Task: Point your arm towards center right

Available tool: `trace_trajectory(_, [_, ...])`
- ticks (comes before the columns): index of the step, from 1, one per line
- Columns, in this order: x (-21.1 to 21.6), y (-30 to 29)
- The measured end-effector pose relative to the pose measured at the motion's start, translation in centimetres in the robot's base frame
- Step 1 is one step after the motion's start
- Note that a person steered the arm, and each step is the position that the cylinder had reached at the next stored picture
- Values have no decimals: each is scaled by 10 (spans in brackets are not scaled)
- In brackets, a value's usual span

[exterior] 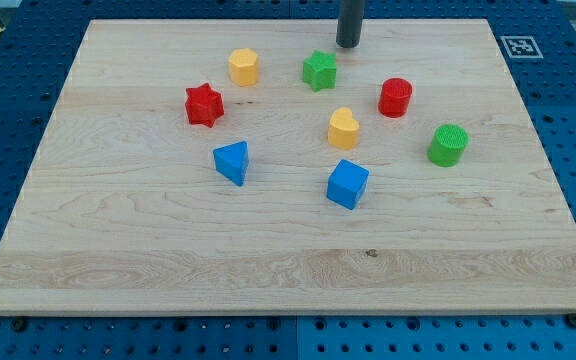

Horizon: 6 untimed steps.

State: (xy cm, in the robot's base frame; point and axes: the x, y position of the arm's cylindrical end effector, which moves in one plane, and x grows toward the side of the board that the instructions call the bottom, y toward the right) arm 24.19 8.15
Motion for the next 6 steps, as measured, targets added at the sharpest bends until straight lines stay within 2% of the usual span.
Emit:
trace_trajectory(1, [0,10])
trace_trajectory(2, [15,60])
trace_trajectory(4, [99,93])
trace_trajectory(5, [100,98])
trace_trajectory(6, [124,130])
